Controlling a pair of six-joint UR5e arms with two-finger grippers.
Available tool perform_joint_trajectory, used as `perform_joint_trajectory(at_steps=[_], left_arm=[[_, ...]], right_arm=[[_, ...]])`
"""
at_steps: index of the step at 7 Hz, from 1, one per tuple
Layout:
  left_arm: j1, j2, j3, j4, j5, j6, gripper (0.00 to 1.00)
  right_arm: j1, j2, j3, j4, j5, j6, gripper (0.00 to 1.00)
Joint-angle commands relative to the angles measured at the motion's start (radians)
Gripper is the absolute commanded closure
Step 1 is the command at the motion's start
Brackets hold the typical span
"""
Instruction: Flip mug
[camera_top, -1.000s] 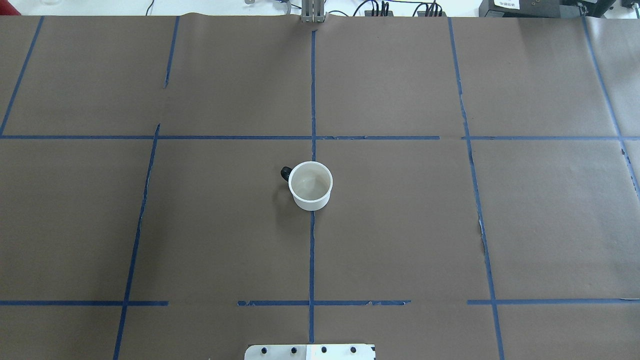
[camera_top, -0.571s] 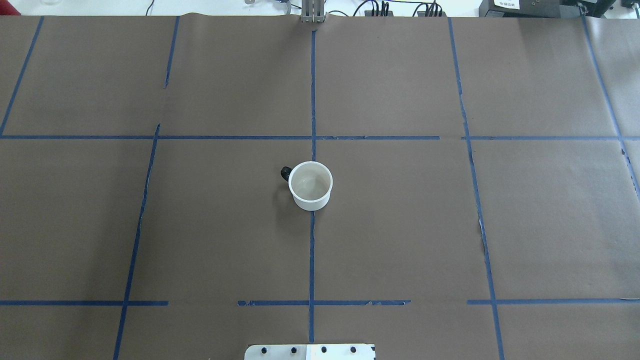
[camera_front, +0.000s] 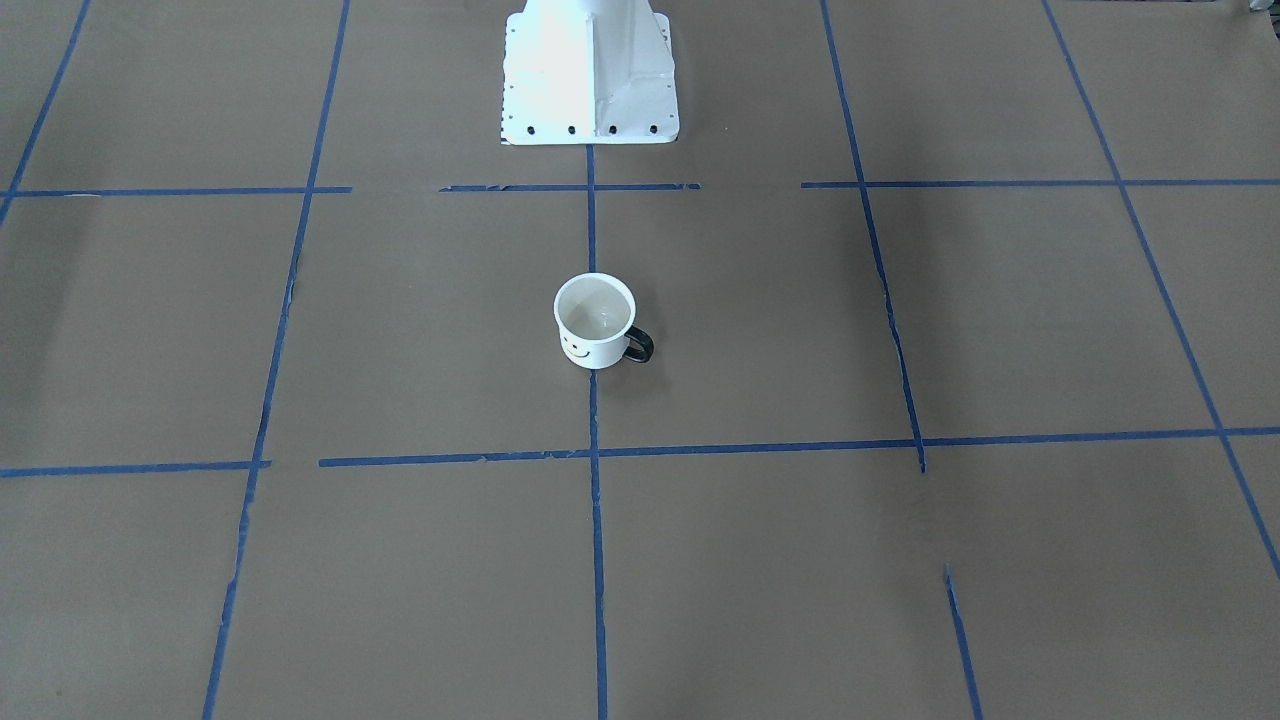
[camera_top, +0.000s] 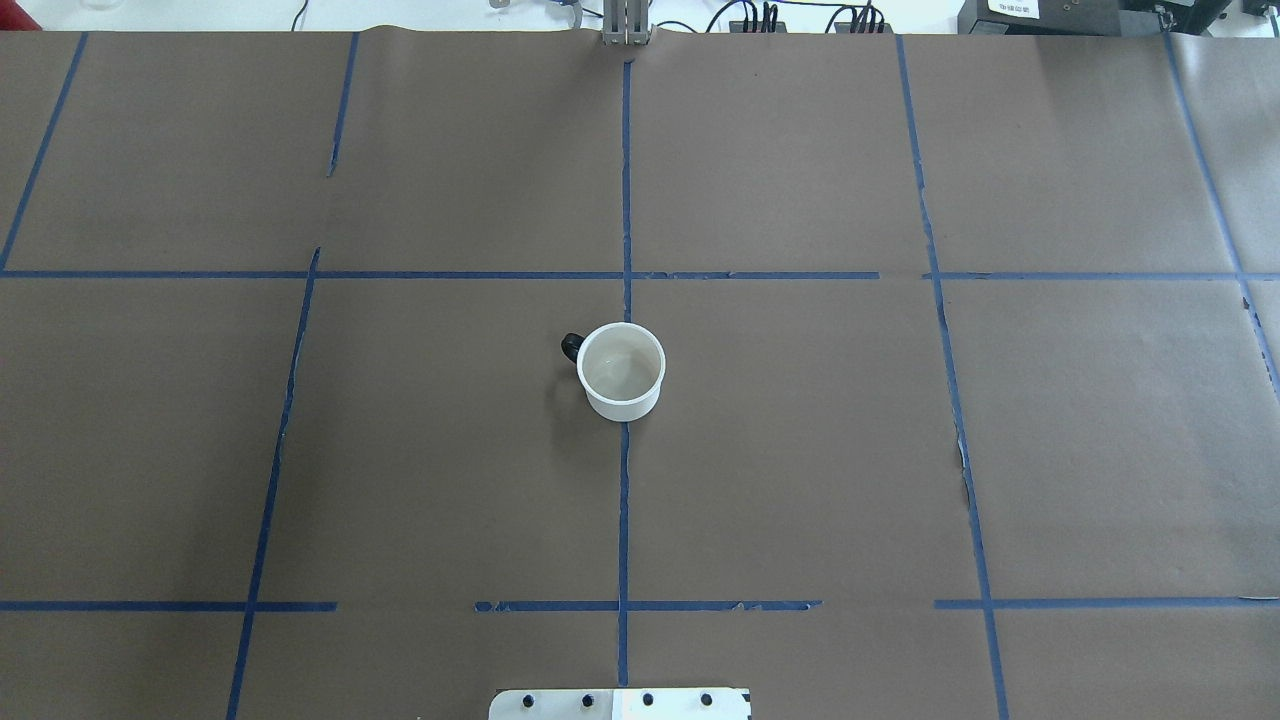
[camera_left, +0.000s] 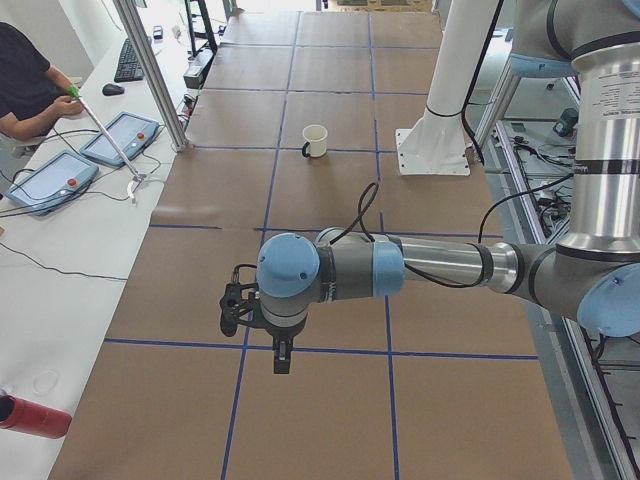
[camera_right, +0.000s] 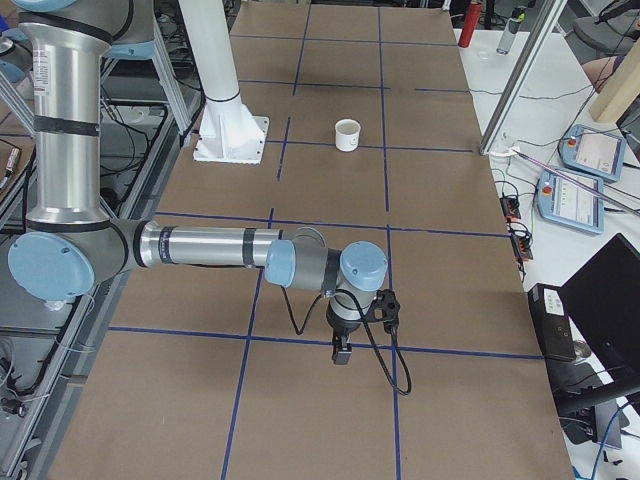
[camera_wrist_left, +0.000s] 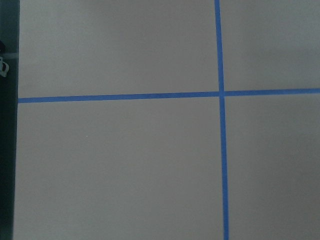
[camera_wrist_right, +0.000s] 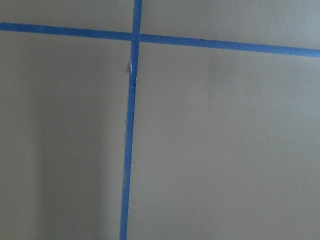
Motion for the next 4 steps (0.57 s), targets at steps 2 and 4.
perform_joint_trajectory(at_steps=[2, 4], left_arm=[[0.134, -0.039, 0.048, -0.008, 0.002, -0.015, 0.0], [0.144, -0.028, 0.067, -0.008, 0.001, -0.016, 0.0]], right_arm=[[0.0, 0.0, -0.002, 0.0, 0.0, 0.0, 0.0], [0.0, 0.0, 0.0, 0.0, 0.0, 0.0, 0.0]])
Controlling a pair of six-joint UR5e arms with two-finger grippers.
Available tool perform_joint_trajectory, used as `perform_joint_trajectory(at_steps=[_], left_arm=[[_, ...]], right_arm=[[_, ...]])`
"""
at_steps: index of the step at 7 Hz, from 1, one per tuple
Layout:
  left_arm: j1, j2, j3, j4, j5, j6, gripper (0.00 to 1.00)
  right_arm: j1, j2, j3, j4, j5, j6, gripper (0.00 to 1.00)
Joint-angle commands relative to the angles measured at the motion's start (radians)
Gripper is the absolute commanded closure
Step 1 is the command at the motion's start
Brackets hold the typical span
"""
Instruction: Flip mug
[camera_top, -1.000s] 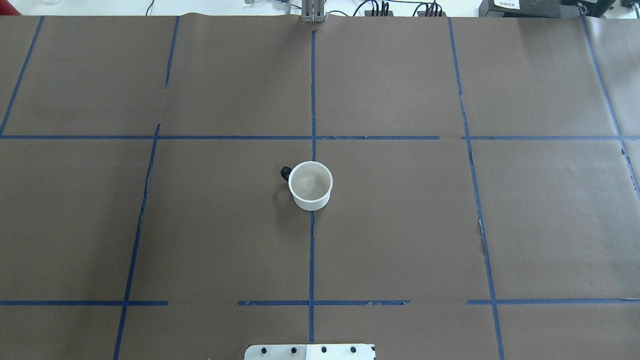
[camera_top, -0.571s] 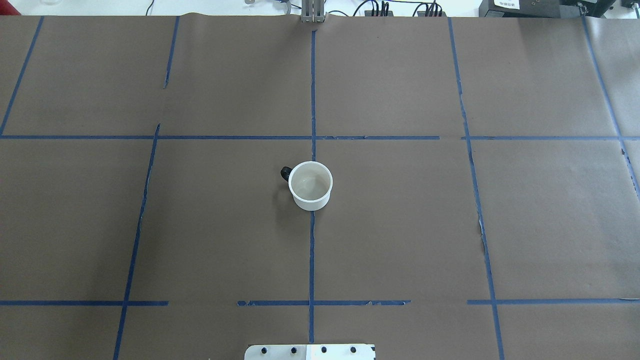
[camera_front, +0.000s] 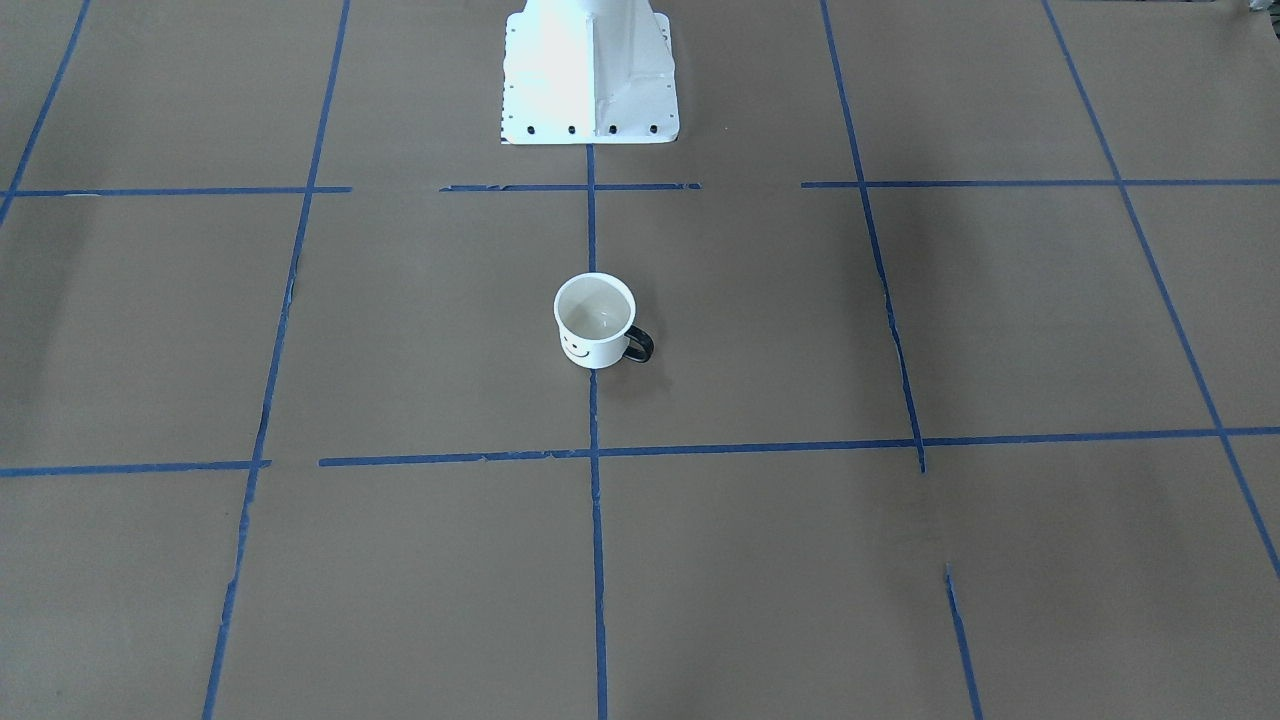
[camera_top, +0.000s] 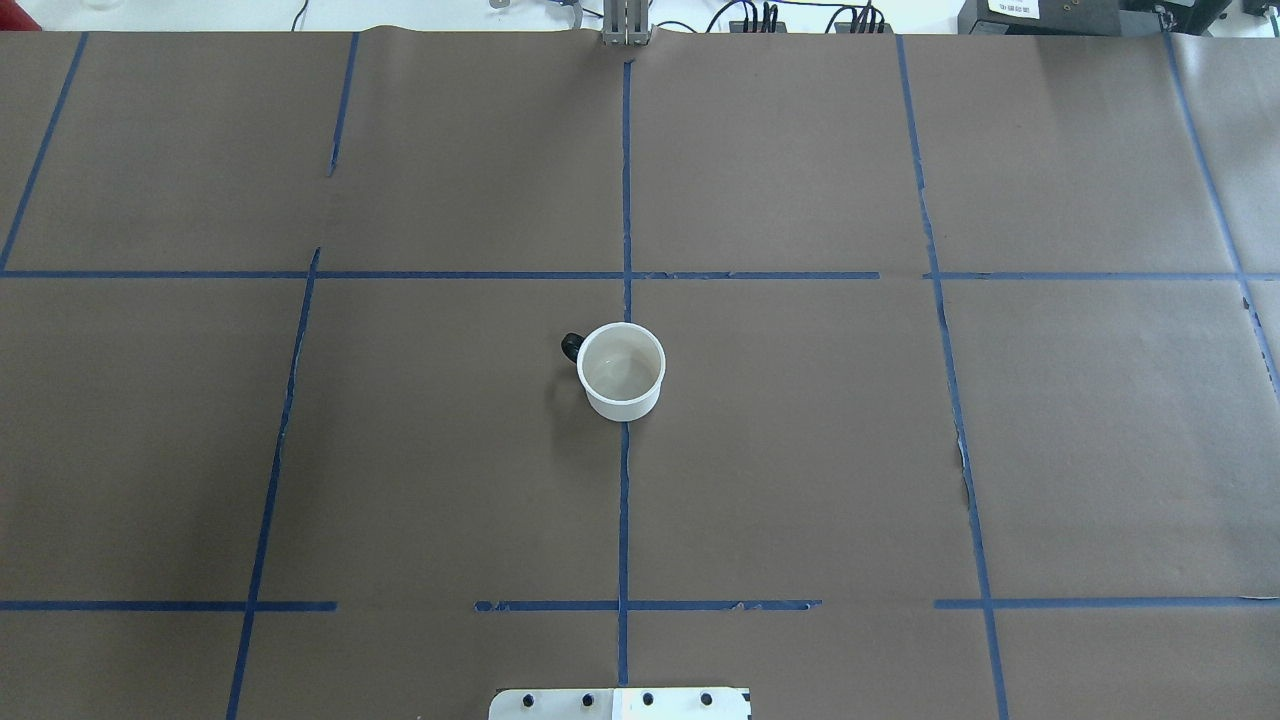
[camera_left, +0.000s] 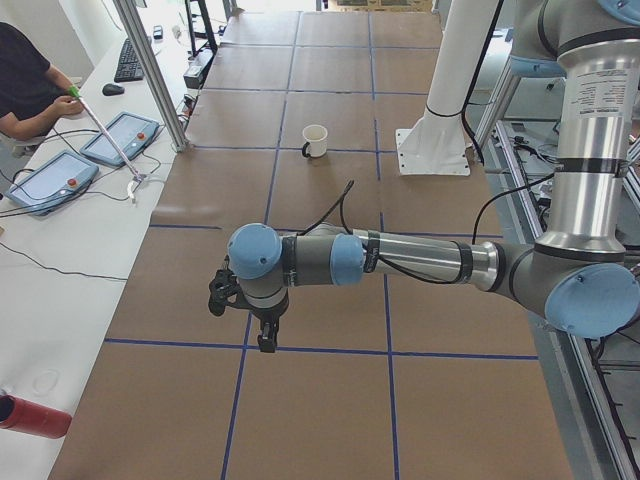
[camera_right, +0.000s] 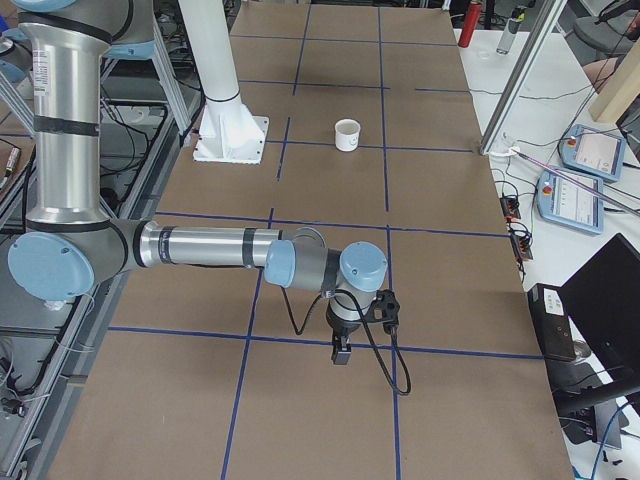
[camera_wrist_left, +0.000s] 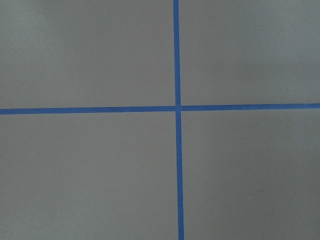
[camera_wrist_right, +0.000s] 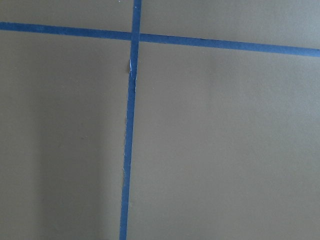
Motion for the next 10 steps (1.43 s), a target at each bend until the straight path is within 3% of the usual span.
perform_joint_trajectory(at_steps=[1, 4, 10], left_arm=[[0.008, 0.036, 0.009, -0.004, -0.01, 0.002, 0.0], [0.017, 0.035, 0.055, -0.034, -0.004, -0.004, 0.0], [0.017, 0.009, 0.046, -0.076, 0.01, 0.002, 0.0]], right_arm=[[0.0, 0.0, 0.001, 0.0, 0.0, 0.0, 0.0], [0.0, 0.0, 0.001, 0.0, 0.0, 0.0, 0.0], [0.0, 0.0, 0.001, 0.0, 0.0, 0.0, 0.0]])
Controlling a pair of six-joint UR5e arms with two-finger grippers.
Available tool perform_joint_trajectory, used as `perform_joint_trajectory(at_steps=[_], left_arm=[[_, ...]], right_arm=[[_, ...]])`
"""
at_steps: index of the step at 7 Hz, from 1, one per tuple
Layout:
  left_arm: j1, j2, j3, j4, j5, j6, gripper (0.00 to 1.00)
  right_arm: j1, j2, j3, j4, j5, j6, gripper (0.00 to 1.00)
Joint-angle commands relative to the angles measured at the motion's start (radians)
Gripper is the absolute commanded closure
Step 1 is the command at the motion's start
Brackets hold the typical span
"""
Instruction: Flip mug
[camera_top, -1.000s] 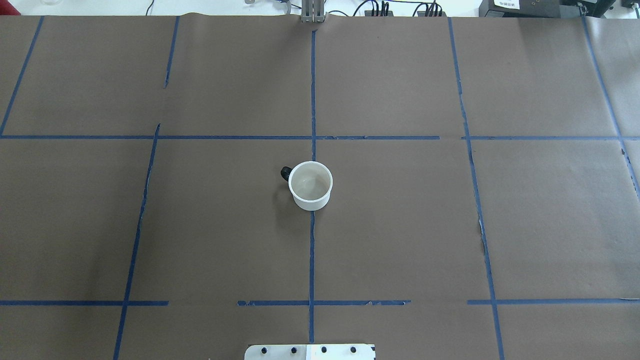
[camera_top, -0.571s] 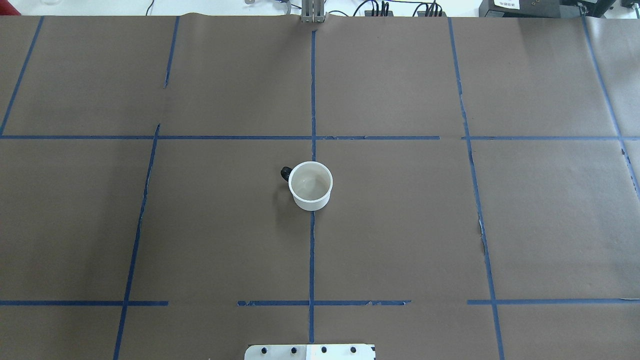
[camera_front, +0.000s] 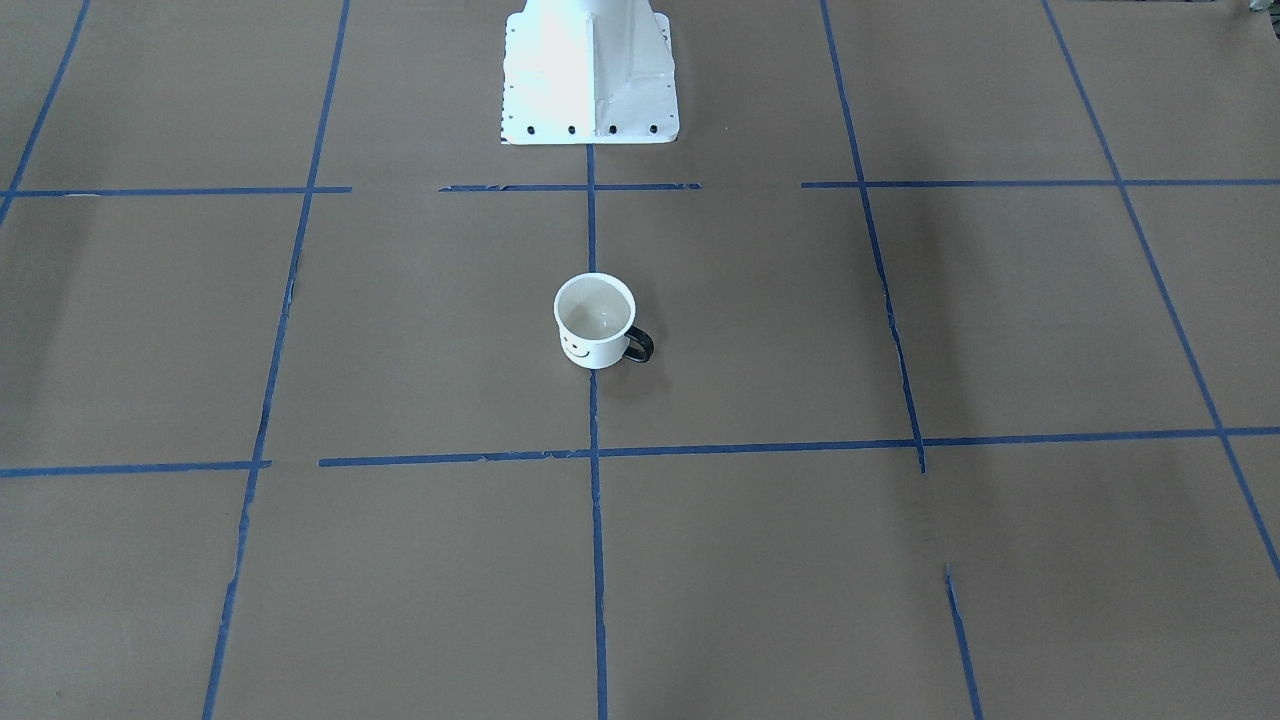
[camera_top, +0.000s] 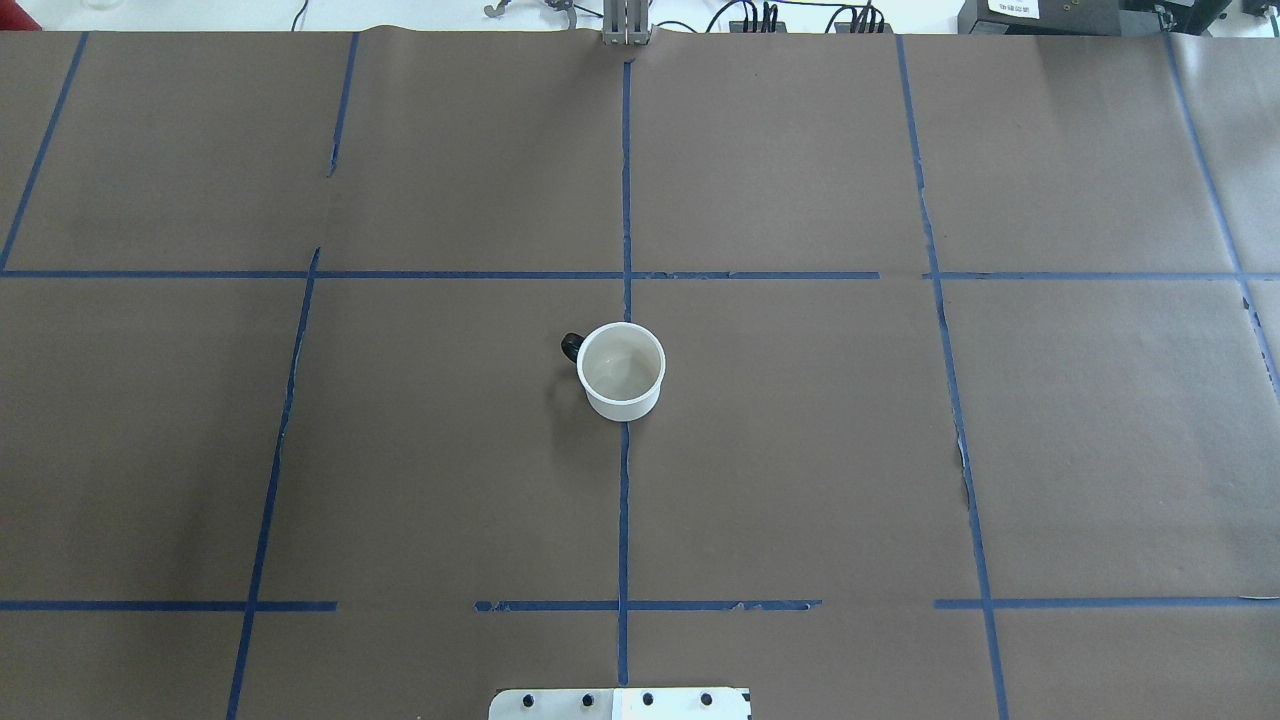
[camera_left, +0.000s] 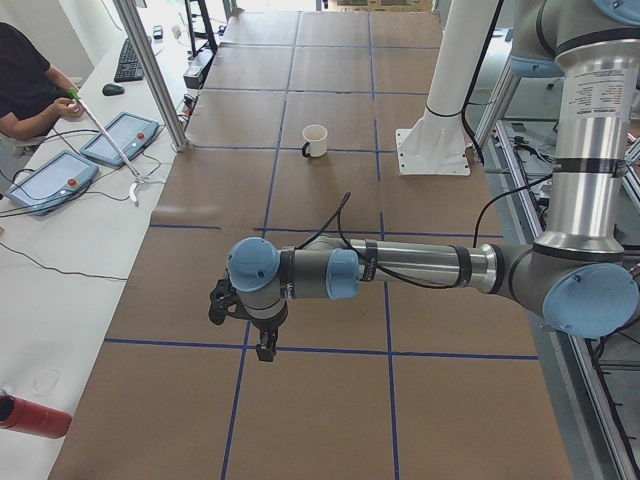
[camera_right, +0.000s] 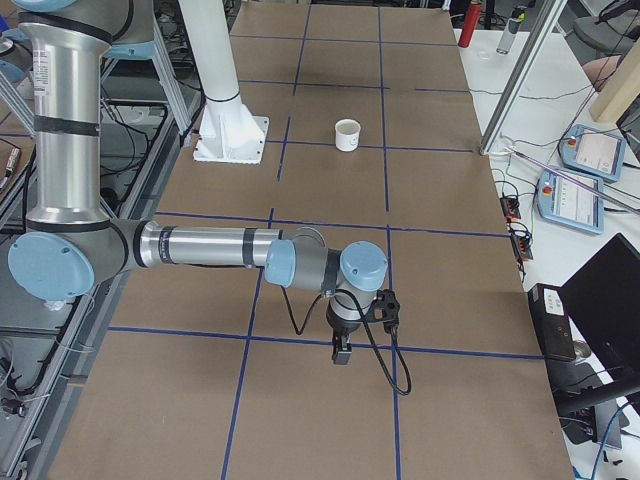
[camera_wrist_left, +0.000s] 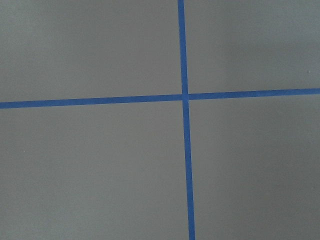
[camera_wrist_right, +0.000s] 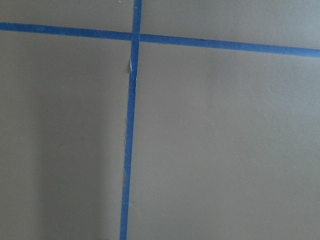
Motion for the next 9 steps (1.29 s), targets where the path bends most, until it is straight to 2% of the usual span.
perform_joint_trajectory(at_steps=[1, 4, 5, 9], left_arm=[[-0.002, 0.035, -0.022, -0.007, 0.003, 0.002, 0.0], [0.002, 0.032, -0.061, -0.001, 0.015, 0.002, 0.0], [0.002, 0.032, -0.066, 0.0, 0.068, 0.004, 0.0], [0.002, 0.037, -0.06, 0.0, 0.061, 0.004, 0.0]], right_arm=[[0.0, 0.0, 0.0, 0.0, 0.0, 0.0, 0.0], [0.0, 0.0, 0.0, 0.0, 0.0, 0.0, 0.0], [0.0, 0.0, 0.0, 0.0, 0.0, 0.0, 0.0], [0.0, 0.0, 0.0, 0.0, 0.0, 0.0, 0.0]])
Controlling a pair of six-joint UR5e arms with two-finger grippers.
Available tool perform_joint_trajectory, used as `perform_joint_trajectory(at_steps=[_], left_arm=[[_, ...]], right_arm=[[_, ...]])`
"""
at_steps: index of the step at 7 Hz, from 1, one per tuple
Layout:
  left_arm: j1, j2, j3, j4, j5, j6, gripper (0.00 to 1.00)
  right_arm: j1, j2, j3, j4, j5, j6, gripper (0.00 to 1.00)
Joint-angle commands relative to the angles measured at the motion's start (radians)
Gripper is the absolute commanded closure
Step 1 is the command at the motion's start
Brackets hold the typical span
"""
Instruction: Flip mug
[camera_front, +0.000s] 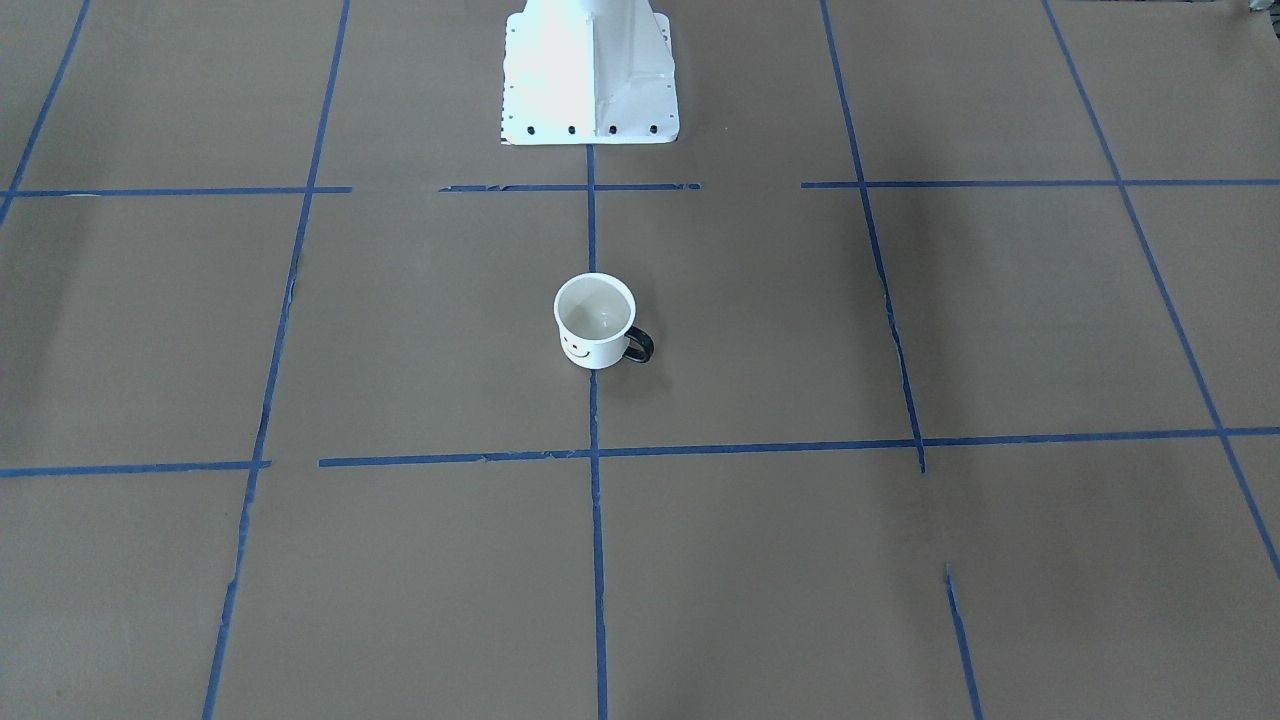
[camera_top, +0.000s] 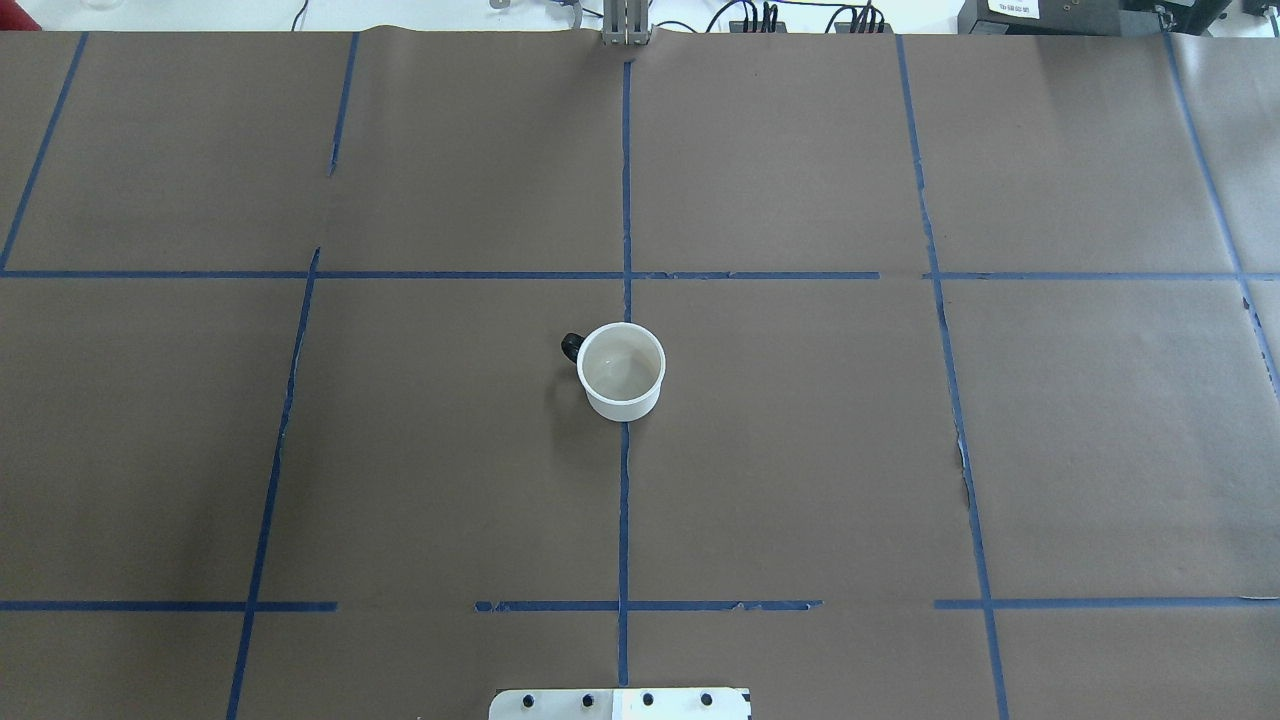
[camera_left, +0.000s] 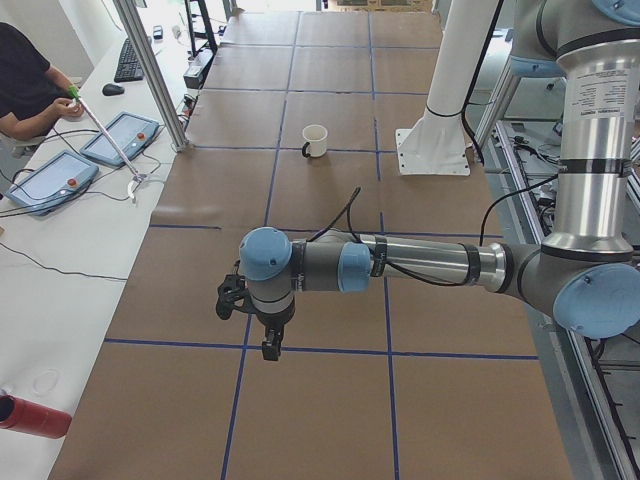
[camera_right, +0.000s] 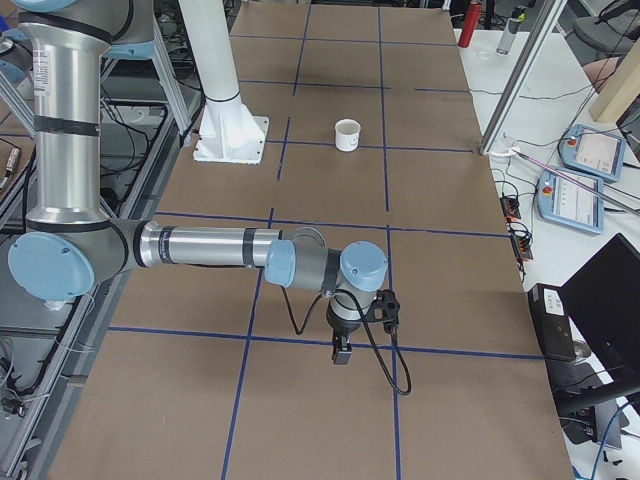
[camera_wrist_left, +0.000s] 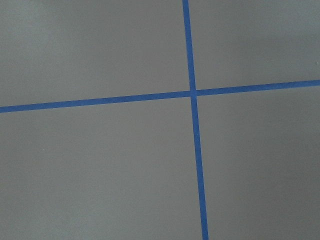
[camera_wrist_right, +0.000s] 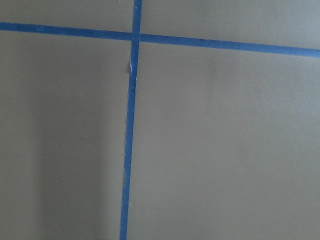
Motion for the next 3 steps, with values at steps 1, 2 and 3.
perform_joint_trajectory(at_steps=[1, 2, 3], left_arm=[[0.0, 0.001, 0.012, 0.001, 0.0, 0.0, 0.0], [-0.002, 0.001, 0.002, 0.004, 0.0, 0.0, 0.0], [0.0, 0.001, 0.0, 0.004, 0.0, 0.0, 0.0]], right_arm=[[0.0, 0.0, 0.0, 0.0, 0.0, 0.0, 0.0], [0.0, 0.0, 0.0, 0.0, 0.0, 0.0, 0.0], [0.0, 0.0, 0.0, 0.0, 0.0, 0.0, 0.0]])
